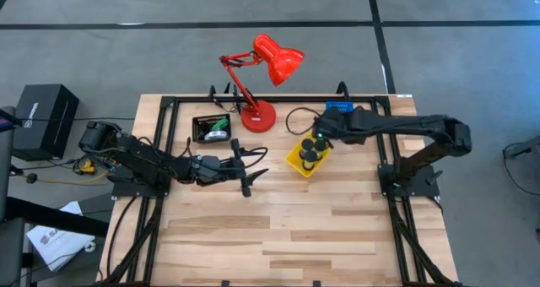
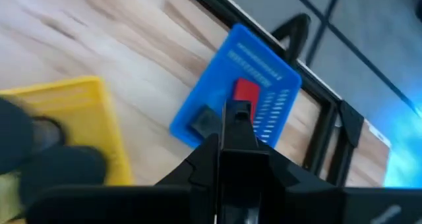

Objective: Pick & Place Office items
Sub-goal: Put the black digital clock into the blue bin

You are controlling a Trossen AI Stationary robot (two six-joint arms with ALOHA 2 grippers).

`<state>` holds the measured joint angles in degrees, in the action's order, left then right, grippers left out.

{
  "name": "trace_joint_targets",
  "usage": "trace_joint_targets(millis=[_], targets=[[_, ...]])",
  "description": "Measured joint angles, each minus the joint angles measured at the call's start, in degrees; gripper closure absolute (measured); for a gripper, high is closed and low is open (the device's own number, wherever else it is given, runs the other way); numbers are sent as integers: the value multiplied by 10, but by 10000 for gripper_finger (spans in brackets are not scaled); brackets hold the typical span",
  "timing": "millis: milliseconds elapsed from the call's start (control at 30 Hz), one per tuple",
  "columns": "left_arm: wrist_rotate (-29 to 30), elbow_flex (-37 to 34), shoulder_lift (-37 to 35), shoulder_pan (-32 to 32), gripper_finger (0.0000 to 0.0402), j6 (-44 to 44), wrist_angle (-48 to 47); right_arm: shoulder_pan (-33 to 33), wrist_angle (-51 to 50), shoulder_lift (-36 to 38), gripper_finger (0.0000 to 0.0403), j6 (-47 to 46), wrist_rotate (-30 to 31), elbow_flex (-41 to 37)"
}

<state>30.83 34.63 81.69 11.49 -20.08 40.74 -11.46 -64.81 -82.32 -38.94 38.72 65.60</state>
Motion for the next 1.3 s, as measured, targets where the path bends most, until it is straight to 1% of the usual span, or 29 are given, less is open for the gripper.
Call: trace_joint_targets(millis=[167, 300, 367, 433, 500, 600, 633, 667, 733, 800, 867, 1000, 1200, 1300], targets=[[0, 0, 0, 0, 164, 0, 0, -68, 4, -68, 349, 18, -20, 0], [0, 0, 0, 0, 164, 0, 0, -106, 29, -133, 349, 71, -26, 0], [0, 0, 0, 0, 164, 0, -1, -121, 52, -159, 349, 88, -42, 3], [0, 0, 0, 0, 164, 0, -1, -134, 67, -177, 349, 113, -51, 6], [0, 0, 0, 0, 164, 0, 0, -142, 80, -186, 349, 117, -54, 8], [0, 0, 0, 0, 164, 0, 0, -152, 96, -188, 349, 119, -29, 1], [0, 0, 0, 0, 164, 0, 0, -155, 92, -191, 349, 120, -39, -7], [0, 0, 0, 0, 164, 0, 0, -155, 82, -189, 349, 119, -47, -11], [0, 0, 0, 0, 164, 0, 0, -153, 105, -152, 349, 113, -58, 2], [0, 0, 0, 0, 164, 0, 0, -152, 93, -127, 349, 111, -80, 2], [0, 0, 0, 0, 164, 0, 0, -151, 80, -119, 349, 112, -87, -5], [0, 0, 0, 0, 164, 3, 0, -148, 83, -63, 349, 111, -85, 1], [0, 0, 0, 0, 164, 21, 0, -151, 80, -18, 349, 120, -87, -1], [0, 0, 0, 0, 164, 21, 0, -155, 79, -8, 349, 120, -88, -1]])
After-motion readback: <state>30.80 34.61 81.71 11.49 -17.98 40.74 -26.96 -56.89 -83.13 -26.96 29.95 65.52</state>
